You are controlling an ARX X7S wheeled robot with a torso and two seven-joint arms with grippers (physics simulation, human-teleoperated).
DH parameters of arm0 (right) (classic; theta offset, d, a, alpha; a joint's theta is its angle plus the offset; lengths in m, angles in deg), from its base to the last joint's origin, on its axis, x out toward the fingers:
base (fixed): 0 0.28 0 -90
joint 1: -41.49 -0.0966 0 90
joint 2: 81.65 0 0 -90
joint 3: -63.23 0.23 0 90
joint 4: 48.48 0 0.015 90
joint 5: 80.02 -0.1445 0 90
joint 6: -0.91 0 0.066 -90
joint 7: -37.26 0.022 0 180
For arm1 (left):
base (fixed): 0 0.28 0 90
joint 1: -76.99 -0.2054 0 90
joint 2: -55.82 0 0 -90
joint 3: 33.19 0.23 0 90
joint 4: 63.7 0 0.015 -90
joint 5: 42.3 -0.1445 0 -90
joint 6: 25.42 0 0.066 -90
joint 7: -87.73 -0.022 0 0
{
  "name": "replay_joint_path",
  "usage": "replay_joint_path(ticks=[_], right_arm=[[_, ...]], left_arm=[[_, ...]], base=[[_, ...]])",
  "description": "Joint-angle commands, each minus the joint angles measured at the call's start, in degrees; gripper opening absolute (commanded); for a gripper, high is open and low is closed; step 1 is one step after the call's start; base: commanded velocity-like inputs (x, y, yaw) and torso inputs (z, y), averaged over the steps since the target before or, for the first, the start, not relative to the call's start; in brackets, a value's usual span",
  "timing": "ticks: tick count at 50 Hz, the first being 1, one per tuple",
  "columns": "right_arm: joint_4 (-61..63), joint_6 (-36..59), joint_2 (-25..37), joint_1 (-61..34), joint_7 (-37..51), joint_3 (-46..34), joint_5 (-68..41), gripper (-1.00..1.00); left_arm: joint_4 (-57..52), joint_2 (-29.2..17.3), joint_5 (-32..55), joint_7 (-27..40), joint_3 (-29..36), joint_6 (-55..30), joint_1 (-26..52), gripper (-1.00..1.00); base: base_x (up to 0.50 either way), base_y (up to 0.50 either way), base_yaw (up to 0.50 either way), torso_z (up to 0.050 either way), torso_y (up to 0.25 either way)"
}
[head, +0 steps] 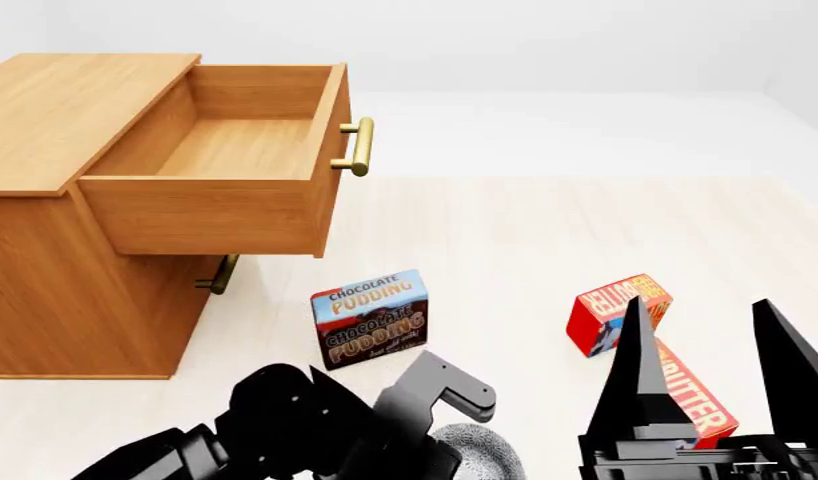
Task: Put the bowl in the top drawer of the cabinet.
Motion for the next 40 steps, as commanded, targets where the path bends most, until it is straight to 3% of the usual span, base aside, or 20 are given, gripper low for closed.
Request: replay_joint_path(ticks=[1,29,40], right_arm=[[-0.1,-0.2,0.2,-0.2,0.2,-0.4,0.0,1.00],[0.5,0.2,1.1,-1.4,1.3,-1.3,-0.1,1.00],[-0.1,-0.5,1.1,-1.2,1.1,-1.9,0.2,1.00]], left_arm=[[-0.8,-0.5,-0.6,-0.1,-0.1,0.6,0.1,-1.00],[-4.1,-2.5,2.2,1.6,-2.5,1.3,1.0,-1.00],[-9.6,-4.1,6.3,5.8,-5.4,0.7,3.2,-1.00]], base=[[0.00,0.00,0.00,0.000,0.000],[0.00,0.00,0.00,0.000,0.000],[0.00,0.00,0.00,0.000,0.000]])
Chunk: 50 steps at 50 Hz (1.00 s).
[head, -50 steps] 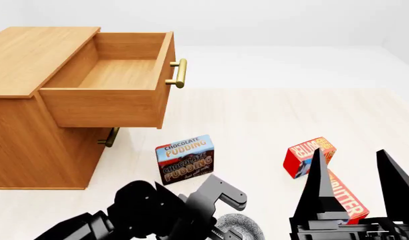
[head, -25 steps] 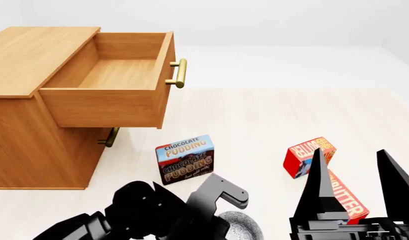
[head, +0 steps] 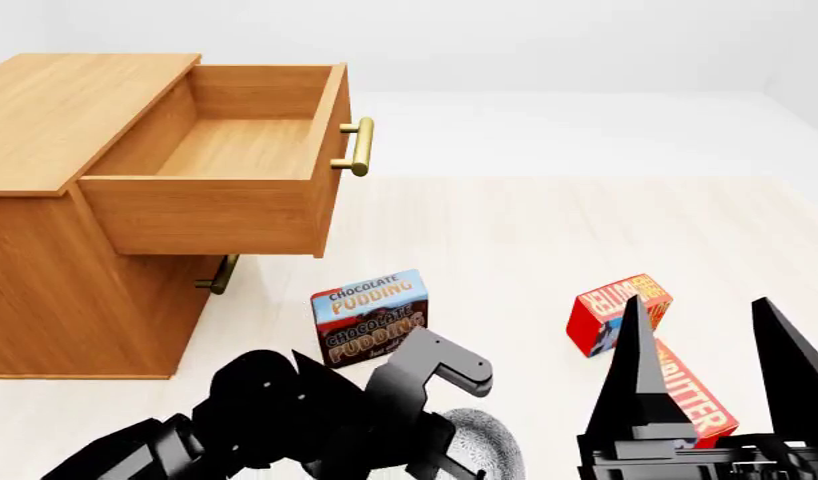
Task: Put the bowl in the top drawer of the cabinet.
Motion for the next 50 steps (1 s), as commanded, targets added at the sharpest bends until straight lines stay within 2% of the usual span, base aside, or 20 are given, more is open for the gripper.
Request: replay_joint_path(ticks=[1,21,36,50], right_arm=[[-0.3,-0.4,0.1,0.0,0.1,-0.5,0.2,1.00],[-0.4,-1.6,0.9,0.7,0.4,-0.6,0.6,1.00],[-0.8,-3.2,1.9,1.6,0.7,-0.1,0.5,1.00],[-1.2,-4.3,3.1,2.3,0.6,0.4,0.1,1.00]], left_arm=[[-4.7,-1.5,2.8,3.8,-2.7,-0.6,2.1,-1.00],[-14.5,-3.9,19.2,18.0,-10.9,-1.3,12.9,-1.00],[-14.3,-3.8,28.5,26.4,-16.2,0.4,28.3,-1.00],[-10.6,-3.8,19.7,24.2,-19.6,2.1,39.3,-1.00]], base=[[0.00,0.00,0.00,0.000,0.000],[0.00,0.00,0.00,0.000,0.001],[0.00,0.00,0.00,0.000,0.000],[0.00,0.00,0.00,0.000,0.001]])
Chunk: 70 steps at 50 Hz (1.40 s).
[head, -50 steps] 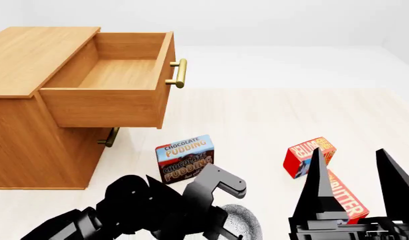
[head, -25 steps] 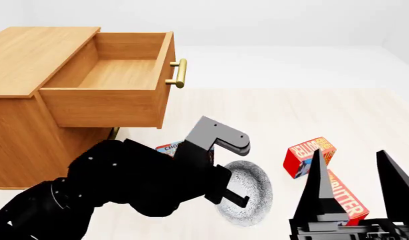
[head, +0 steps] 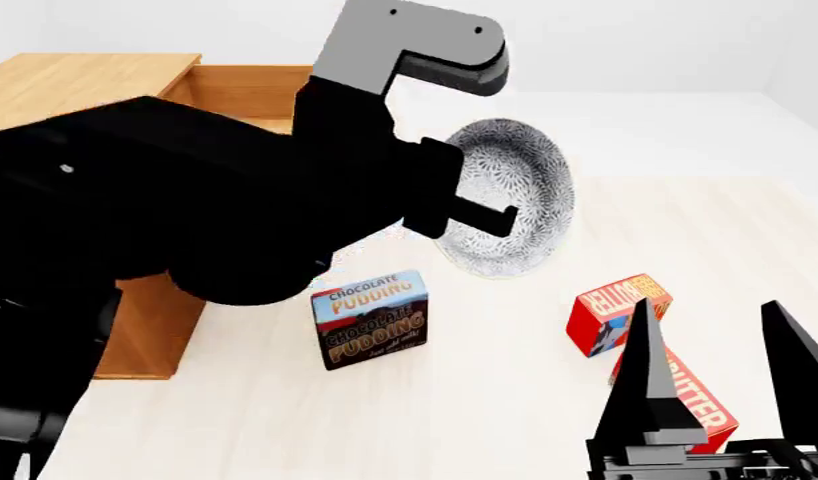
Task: Put the bowl in the top drawer of the cabinet.
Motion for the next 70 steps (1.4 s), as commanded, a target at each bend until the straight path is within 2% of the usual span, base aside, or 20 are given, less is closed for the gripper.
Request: replay_joint_path(ticks=[1,7,21,44,54,70], right_arm=[[-0.3,-0.6,0.9,0.3,0.0,0.2,-0.3,1.00],[-0.7,-1.2,1.1,0.6,-0.1,0.3,-0.3,1.00],[-2.1,-2.5,0.9,1.0,-0.7,0.0,-0.3,1.00],[-2.1,-2.1,0.9,0.7,-0.6,-0.3,-0.2,1.00],[-2.0,-1.4,0.8,-0.2,-0.5,-0.6,-0.6,1.00],[-1.4,0.1,1.3,-1.4,0.1,-0.7,-1.2,1.00]], left_arm=[[2.8,-0.3,-5.3,-0.5,-3.4,1.6,9.8,-1.00],[6.6,-1.0,-11.4,-2.8,-3.4,2.7,13.4,-1.00],[16.2,-2.8,-25.4,-6.6,-0.7,7.6,15.6,-1.00],[24.3,-6.6,-36.7,-8.0,2.8,14.2,11.8,-1.00],[27.9,-6.1,-42.5,-10.3,6.4,17.4,9.5,-1.00],[38.9,-2.1,-49.9,-14.2,9.6,24.8,7.3,-1.00]], base=[[0.00,0.00,0.00,0.000,0.000],[0.00,0.00,0.00,0.000,0.000],[0.00,0.00,0.00,0.000,0.000],[0.00,0.00,0.00,0.000,0.000],[0.00,0.00,0.00,0.000,0.001],[0.00,0.00,0.00,0.000,0.001]])
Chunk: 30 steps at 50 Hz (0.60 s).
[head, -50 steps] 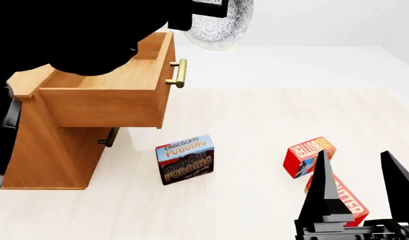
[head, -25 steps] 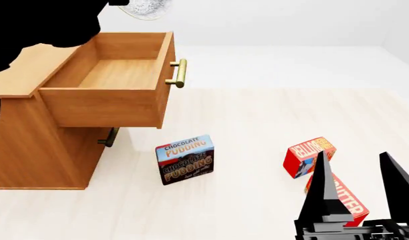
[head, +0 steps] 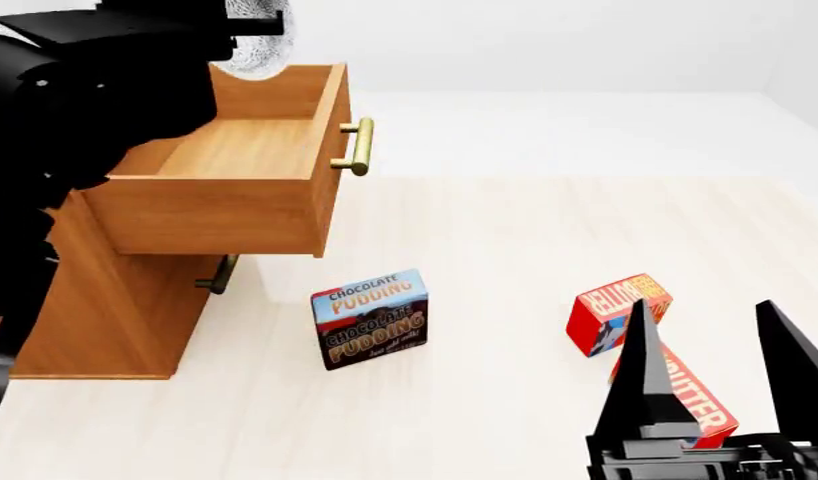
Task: Put the bowl in the top drawer of the cabinet.
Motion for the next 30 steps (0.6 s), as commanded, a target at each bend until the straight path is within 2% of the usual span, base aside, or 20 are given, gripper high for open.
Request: replay_joint_path(ticks=[1,30], right_arm=[[0.5,1.1,0.2,-0.9,0.4,-0.2,-0.4,1.00],[-2.1,1.1,-1.5,-2.1,-0.6,-1.9,-0.1,1.00]], left_arm=[[6.3,2.2,-5.9,-2.2,2.1,4.3,-0.7,-1.00],[28.8,11.7,-13.7,-8.6,7.1,11.1,-1.5,-1.00]], base=[[0.00,0.00,0.00,0.000,0.000],[0.00,0.00,0.00,0.000,0.000]])
